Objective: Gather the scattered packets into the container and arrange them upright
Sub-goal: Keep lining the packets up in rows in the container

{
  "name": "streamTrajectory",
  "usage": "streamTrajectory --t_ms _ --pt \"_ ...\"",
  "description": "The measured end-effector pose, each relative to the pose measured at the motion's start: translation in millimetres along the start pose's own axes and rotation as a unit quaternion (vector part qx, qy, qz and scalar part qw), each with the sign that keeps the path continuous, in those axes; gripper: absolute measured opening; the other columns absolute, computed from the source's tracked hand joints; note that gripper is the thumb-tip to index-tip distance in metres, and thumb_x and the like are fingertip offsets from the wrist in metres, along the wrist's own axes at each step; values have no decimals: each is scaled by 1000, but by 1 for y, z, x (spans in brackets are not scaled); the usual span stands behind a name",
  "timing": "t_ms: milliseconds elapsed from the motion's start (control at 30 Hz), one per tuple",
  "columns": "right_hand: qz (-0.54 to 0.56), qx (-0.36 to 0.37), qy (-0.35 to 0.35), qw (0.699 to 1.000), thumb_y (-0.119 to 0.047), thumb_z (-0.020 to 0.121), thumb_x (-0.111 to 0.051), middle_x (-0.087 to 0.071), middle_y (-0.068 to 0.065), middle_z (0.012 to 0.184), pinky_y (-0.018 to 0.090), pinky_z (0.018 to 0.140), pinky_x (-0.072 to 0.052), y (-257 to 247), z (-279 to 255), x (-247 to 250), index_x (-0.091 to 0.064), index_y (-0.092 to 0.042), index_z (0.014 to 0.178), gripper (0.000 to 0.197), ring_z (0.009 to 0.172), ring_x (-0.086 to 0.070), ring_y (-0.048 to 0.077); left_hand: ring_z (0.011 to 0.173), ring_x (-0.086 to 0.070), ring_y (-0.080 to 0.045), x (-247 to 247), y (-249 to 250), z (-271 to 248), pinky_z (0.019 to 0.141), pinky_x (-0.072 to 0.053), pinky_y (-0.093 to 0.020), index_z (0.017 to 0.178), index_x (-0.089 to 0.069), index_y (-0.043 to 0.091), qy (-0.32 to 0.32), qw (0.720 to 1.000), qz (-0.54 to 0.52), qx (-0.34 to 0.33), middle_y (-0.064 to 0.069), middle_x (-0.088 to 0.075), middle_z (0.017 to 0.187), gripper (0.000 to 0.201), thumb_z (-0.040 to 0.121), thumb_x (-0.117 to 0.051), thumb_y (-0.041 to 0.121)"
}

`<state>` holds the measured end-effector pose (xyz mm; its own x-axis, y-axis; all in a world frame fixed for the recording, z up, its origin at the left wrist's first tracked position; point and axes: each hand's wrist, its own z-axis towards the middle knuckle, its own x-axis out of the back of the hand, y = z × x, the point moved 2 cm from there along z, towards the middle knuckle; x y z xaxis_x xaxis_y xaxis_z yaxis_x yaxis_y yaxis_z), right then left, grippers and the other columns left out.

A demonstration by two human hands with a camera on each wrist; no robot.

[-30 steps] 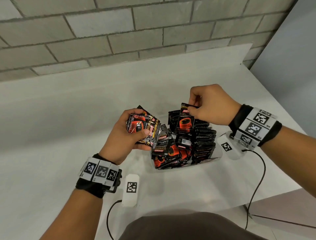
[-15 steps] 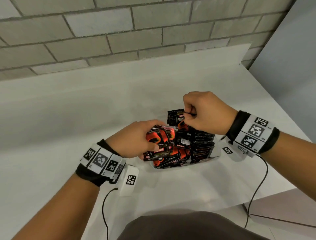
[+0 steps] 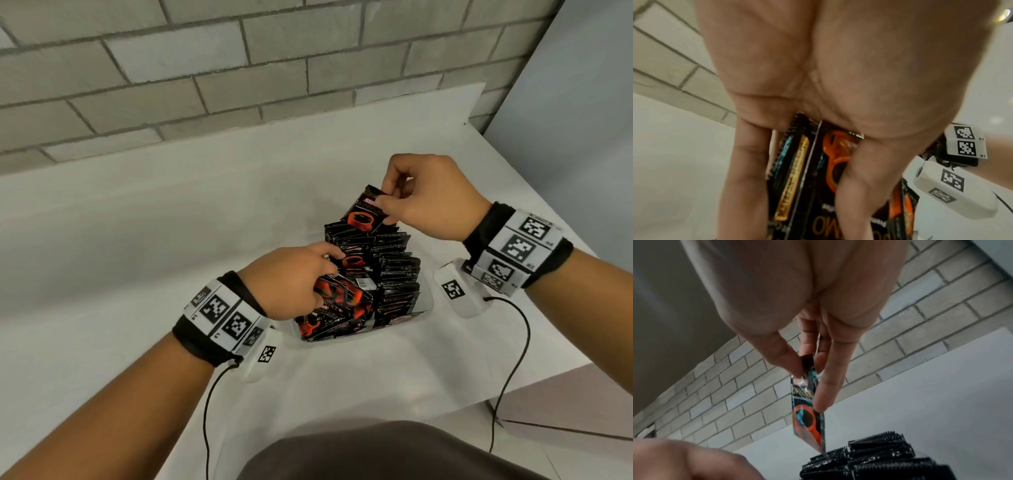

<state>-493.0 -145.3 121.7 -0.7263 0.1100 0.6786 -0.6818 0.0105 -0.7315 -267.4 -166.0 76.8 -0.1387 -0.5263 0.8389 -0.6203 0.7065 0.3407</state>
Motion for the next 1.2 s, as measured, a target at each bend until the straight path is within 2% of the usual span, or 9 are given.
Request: streamTrajectory --t_ms 133,267,400,567,733,933,1033,1100,1200 --pt "33 -1 -68 997 -9 85 -76 -70 15 78 35 58 -55 -6 -6 -4 -62 -10 80 15 62 -75 19 103 -45 5 -1 5 0 77 -28 -15 135 -63 20 -11 1000 -7 -14 26 -30 162 42 93 -67 19" --pt "-85 53 -107 989 -16 82 -76 -69 -3 69 22 63 -52 -3 -4 -22 -65 -16 77 12 60 -66 5 134 -47 -8 -6 8 1 84 -30 -14 142 -58 21 -34 999 -8 -11 18 -41 159 49 94 -67 19" --pt "-204 99 -142 964 -21 84 -74 -61 -12 73 26 66 -47 4 3 -40 -62 -20 75 15 66 -55 5 113 -61 -18 -5 6 -2 96 -52 -35 142 -58 26 -41 998 -39 12 2 -64 135 50 94 -69 23" --pt "-360 95 -183 910 -37 86 -72 -59 -9 81 30 60 -37 10 5 -57 -53 -29 73 24 76 -55 14 108 -63 -17 -2 3 -4 96 -52 -37 141 -59 24 -43 997 -61 26 0 -65 133 49 93 -70 21" --pt "-365 63 -182 911 -38 83 -76 -48 -10 70 27 53 -31 9 7 -58 -55 -27 75 25 71 -55 18 121 -61 -17 6 -1 -9 103 -50 -38 146 -55 28 -37 995 -89 19 5 -60 143 57 92 -72 17" --pt "-355 103 -240 897 -37 89 -61 -67 -5 90 31 70 -52 -2 -7 -54 -72 -27 95 16 84 -62 18 97 -69 -14 32 -36 -27 87 -58 -41 127 -67 31 25 988 -143 56 8 -74 110 39 90 -75 20" --pt "-423 127 -276 854 -64 85 -57 -61 0 95 29 72 -37 -4 -14 -61 -72 -29 107 45 88 -48 15 93 -69 -12 33 -48 -33 78 -58 -34 126 -67 32 58 978 -188 76 9 -73 110 39 90 -76 20" --pt "-467 126 -305 820 -83 72 -56 -58 -2 87 30 75 -30 -5 -16 -68 -73 -25 98 66 89 -40 14 93 -69 -11 29 -51 -36 76 -58 -31 128 -66 34 70 972 -208 81 10 -72 110 41 90 -76 20" --pt "-489 120 -326 800 -85 64 -64 -54 -7 75 30 79 -25 -8 -15 -79 -64 -22 75 64 93 -30 13 88 -72 -12 20 -55 -40 71 -59 -30 125 -67 33 89 962 -245 86 9 -73 107 39 91 -76 18"
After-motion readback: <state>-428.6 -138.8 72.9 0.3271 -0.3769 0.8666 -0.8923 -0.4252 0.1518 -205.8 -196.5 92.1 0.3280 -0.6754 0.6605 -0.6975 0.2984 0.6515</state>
